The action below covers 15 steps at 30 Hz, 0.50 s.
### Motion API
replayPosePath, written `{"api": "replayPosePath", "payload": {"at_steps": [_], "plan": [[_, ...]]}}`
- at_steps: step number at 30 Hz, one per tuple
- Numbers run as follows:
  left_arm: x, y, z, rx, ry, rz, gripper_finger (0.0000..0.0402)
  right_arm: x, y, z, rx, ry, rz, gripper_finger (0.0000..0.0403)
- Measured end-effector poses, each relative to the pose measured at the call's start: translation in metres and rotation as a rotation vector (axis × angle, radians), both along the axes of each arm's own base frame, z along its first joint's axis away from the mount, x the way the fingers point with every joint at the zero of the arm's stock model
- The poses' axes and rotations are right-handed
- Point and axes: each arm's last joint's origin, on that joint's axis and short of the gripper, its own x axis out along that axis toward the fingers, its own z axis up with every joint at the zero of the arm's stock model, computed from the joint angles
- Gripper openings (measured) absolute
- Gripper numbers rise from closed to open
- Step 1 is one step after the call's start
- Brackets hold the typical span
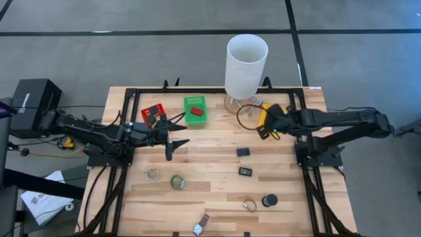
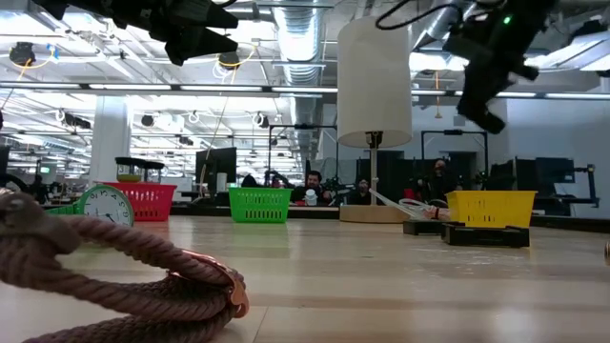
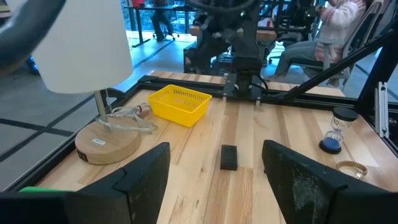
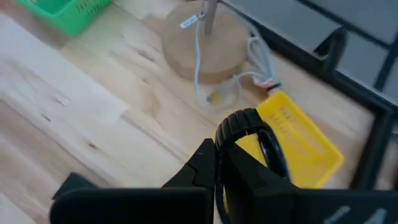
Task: Pick & Place Office items
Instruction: Put the black wrist watch into the yellow bin
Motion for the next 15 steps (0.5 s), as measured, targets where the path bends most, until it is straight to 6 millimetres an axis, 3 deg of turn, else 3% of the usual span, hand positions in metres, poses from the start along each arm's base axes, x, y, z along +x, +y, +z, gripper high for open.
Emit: {"api": "replayPosePath", "payload": {"at_steps": [9,15], "plan": [[0.0,-0.003,0.0,-0.001,0.001,-0.016,0.025,-0.015,-0.036,-0.062,0.125,0.102,-0.088,0.001],[0.0,-0.004,0.0,-0.001,0.0,-0.02,0.025,-0.014,-0.052,-0.07,0.132,0.041,-0.07,0.0013]]}}
